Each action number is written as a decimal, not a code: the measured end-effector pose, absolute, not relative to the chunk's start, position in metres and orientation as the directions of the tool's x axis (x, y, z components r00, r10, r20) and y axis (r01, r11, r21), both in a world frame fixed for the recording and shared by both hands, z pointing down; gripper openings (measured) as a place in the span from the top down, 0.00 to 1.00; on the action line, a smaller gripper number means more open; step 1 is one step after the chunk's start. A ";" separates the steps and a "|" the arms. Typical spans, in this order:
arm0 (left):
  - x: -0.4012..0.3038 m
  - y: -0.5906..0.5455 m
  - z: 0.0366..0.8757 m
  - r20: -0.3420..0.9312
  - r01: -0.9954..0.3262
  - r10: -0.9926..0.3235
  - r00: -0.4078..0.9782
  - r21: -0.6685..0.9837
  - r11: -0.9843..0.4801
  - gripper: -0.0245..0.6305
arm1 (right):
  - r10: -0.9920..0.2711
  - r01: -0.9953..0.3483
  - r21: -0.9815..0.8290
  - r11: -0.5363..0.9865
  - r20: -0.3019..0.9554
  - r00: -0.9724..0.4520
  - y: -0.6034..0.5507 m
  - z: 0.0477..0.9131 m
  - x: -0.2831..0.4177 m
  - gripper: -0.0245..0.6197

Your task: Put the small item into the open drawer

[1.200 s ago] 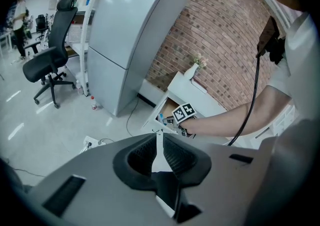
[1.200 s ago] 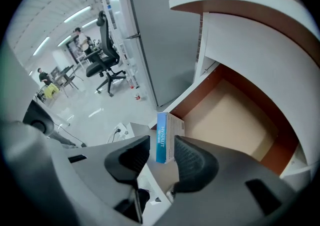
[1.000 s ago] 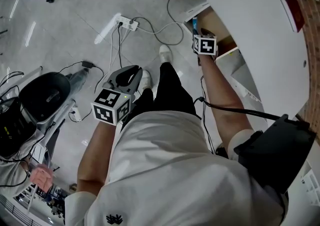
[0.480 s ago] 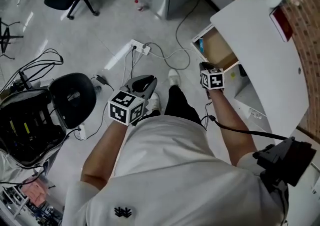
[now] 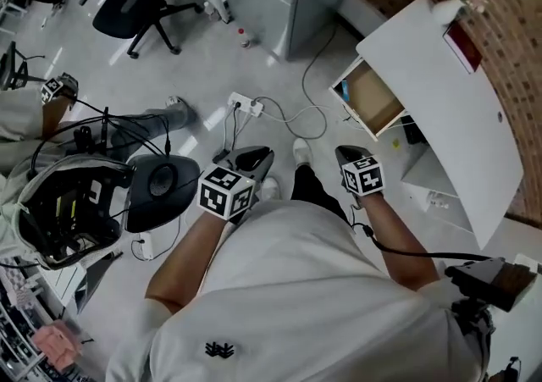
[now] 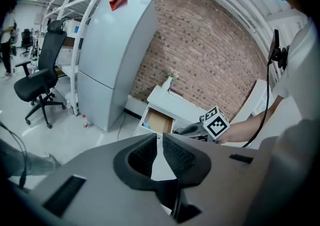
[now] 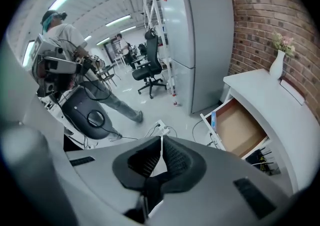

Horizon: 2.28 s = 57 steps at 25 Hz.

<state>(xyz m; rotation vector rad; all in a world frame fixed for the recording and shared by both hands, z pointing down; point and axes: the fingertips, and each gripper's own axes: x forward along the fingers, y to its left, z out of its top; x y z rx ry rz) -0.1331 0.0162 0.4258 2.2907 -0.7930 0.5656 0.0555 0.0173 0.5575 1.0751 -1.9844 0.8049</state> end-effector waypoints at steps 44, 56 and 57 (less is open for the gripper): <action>-0.227 0.107 0.448 0.582 -0.667 -0.390 0.714 0.395 -0.632 0.89 | -0.483 -0.834 -0.130 0.537 0.763 -0.430 0.136 0.492 -0.047 0.92; -0.216 0.118 0.456 0.594 -0.661 -0.374 0.712 0.389 -0.641 0.89 | -0.489 -0.833 -0.131 0.537 0.757 -0.434 0.144 0.497 -0.042 0.92; -0.215 0.119 0.458 0.595 -0.658 -0.369 0.714 0.391 -0.644 0.89 | -0.491 -0.836 -0.131 0.533 0.757 -0.431 0.145 0.497 -0.042 0.92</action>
